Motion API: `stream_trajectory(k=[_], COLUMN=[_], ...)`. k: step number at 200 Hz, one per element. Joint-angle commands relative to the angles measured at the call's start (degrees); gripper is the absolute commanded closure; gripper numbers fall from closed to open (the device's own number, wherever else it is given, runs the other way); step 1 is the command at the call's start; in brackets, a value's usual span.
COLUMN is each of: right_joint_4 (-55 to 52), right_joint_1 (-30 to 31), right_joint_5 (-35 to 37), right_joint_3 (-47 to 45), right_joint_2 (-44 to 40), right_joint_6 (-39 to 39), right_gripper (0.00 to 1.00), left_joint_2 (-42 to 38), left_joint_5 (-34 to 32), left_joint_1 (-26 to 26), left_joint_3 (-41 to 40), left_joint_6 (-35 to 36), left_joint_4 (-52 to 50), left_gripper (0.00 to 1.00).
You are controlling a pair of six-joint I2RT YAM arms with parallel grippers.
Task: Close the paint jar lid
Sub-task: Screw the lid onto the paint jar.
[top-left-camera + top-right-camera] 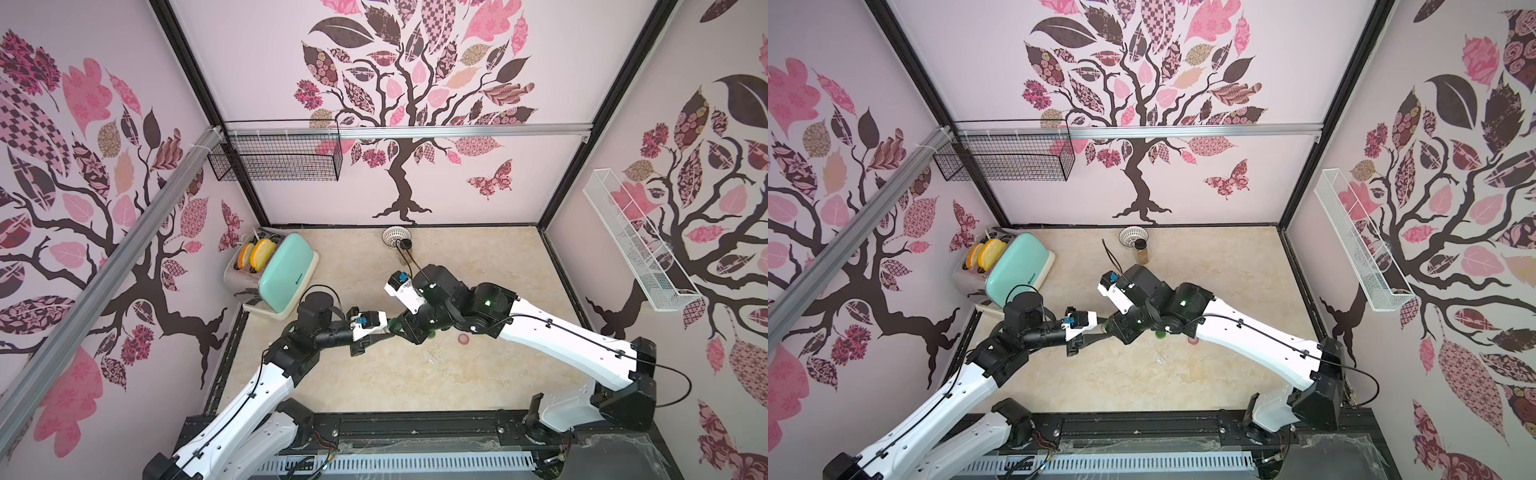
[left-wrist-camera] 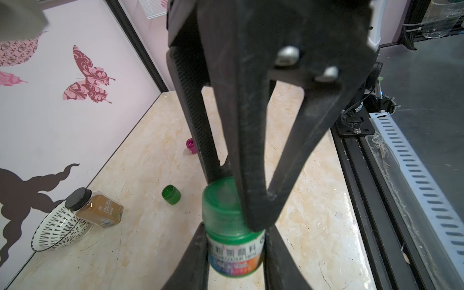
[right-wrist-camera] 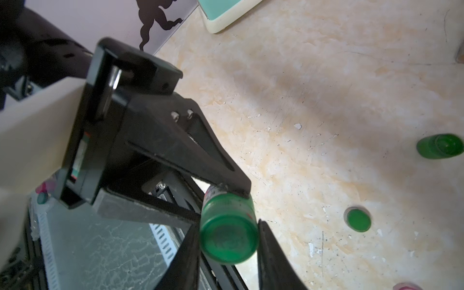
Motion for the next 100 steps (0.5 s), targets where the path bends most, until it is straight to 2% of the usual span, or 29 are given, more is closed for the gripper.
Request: stream_trajectory(k=[1,52,100], right_joint_4=[3.48,4.34,4.97], right_joint_1=[0.01,0.11,0.10], right_joint_5=[2.97,2.31,5.16], right_joint_3=[1.41,0.37,0.02], right_joint_2=[1.72,1.12,0.89], right_joint_6=[7.48,7.14,5.78], right_gripper=[1.00,1.00,1.00], left_joint_2=[-1.51,-1.88,-2.12], left_joint_5=[3.21,2.60,1.16], left_joint_1=[-0.67,-0.66,-0.61], left_joint_3=[-0.08,-0.26,-0.35], left_joint_6=[0.59,0.52,0.09], left_joint_4=[1.66,1.96,2.21], left_gripper=[0.80,0.79,0.58])
